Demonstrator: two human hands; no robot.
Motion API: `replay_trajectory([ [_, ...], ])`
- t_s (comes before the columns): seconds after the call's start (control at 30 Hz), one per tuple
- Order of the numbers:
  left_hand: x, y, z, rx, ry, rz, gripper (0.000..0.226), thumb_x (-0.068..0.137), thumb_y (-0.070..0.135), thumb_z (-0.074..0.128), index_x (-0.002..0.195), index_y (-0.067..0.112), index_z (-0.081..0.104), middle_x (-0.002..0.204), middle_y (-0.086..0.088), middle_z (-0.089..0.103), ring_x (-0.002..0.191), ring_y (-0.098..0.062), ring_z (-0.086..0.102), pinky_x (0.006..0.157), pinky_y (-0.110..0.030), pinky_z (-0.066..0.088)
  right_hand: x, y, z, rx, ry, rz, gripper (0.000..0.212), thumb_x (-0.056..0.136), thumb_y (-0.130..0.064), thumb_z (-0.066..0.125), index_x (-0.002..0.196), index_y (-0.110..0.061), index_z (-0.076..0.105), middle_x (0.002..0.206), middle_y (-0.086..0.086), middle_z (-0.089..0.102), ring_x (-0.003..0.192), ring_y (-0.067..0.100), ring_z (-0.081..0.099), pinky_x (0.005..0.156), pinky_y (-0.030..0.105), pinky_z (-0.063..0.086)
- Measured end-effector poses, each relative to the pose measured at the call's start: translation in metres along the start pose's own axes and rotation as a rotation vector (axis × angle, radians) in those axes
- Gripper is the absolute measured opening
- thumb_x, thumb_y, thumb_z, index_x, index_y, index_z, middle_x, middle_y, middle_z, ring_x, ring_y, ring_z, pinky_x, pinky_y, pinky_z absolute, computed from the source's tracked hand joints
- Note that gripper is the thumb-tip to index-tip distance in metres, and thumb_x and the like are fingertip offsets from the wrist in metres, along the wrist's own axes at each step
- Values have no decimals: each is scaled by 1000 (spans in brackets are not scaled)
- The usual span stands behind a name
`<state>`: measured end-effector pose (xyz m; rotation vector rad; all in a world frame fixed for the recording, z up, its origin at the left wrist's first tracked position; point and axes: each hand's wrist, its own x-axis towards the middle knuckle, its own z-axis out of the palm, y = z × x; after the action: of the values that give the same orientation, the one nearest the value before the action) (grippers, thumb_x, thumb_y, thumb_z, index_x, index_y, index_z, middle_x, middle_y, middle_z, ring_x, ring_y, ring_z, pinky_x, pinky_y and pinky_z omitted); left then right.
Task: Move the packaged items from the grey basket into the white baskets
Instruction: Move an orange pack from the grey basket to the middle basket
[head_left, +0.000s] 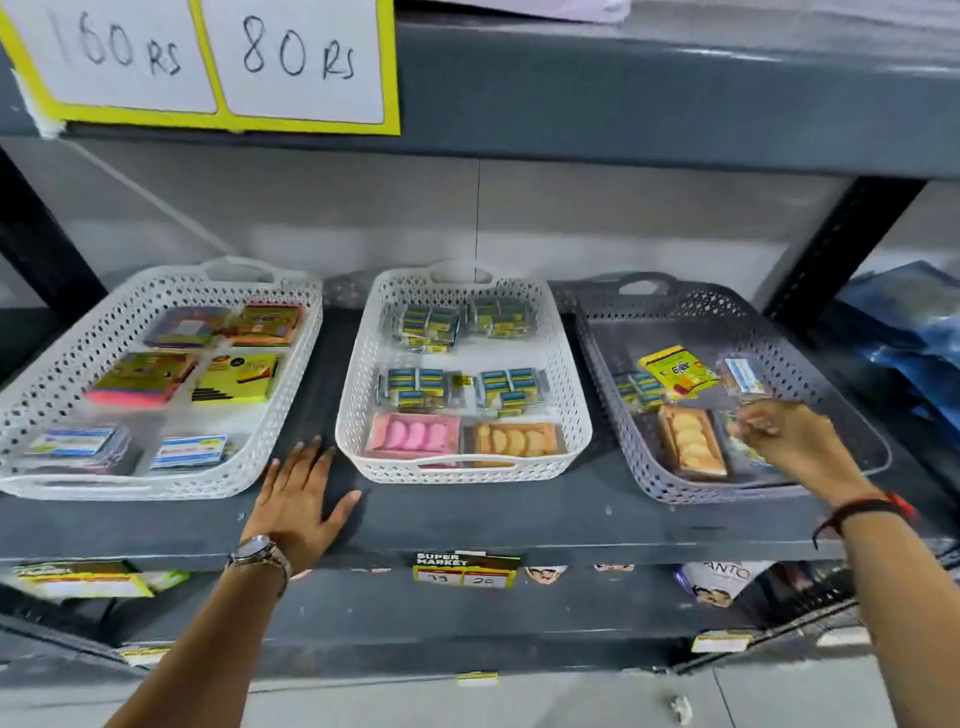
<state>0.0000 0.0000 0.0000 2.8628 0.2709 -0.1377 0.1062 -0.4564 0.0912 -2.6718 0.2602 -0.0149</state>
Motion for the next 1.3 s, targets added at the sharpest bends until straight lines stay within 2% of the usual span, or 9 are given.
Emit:
replay_trajectory([
  [0.1,5,-1,1,-1,25,18,74,83,56,24,141,10,19,156,-10,10,144,-24,7,120,-40,5,1,-9,10,-33,-139,-1,35,81,-23,69,103,4,68,112,21,69,109,32,62,95,37,43],
  [0.2,8,1,3,-18,45,36,66,90,48,35,141,10,19,156,-10,9,144,-24,8,120,-41,7,0,-27,24,-186,-265,19,52,80,-47,64,119,-12,62,109,15,66,112,31,59,85,32,44],
  [0.27,7,2,2,-31,48,40,66,89,48,37,142,12,18,156,-9,8,144,-24,8,120,-41,7,4,-32,29,-266,-257,79,66,75,-57,63,122,-12,57,121,15,63,113,31,58,90,34,47],
  [0.43,6,3,-1,-25,35,30,80,74,55,23,142,14,18,156,-8,8,144,-23,7,119,-39,5,7,-38,38,-268,-191,160,59,74,-33,70,117,-2,47,119,22,60,109,36,57,86,37,48],
  [0.63,6,0,2,-13,26,41,82,74,59,16,143,15,13,157,-8,5,145,-22,4,120,-40,4,-4,-50,13,-199,-82,175,49,69,-31,75,106,-2,60,111,24,65,103,37,62,87,40,50],
  [0.77,7,-2,3,-7,21,35,79,76,57,18,144,17,12,157,-7,3,145,-21,3,120,-39,3,-11,-84,-13,-192,-27,-62,36,70,-27,73,92,1,65,95,22,66,95,36,64,73,32,44],
  [1.0,7,-1,4,-7,53,33,85,71,62,12,143,17,15,157,-7,8,144,-22,8,120,-39,7,-14,-157,15,-99,-227,-548,63,66,-20,80,124,-14,55,121,8,65,105,23,62,93,28,48],
  [1.2,3,2,7,43,68,20,96,62,65,-4,143,17,11,157,-8,6,145,-22,7,118,-36,5,-9,-169,46,-314,-407,-637,66,70,-16,74,130,-14,49,131,9,51,119,23,49,97,25,39],
  [1.3,2,3,8,28,85,14,96,62,64,-4,143,17,13,156,-8,8,144,-22,8,118,-36,5,-8,-168,55,-379,-454,-629,66,68,-18,74,130,-18,49,130,6,51,118,24,50,100,33,43],
])
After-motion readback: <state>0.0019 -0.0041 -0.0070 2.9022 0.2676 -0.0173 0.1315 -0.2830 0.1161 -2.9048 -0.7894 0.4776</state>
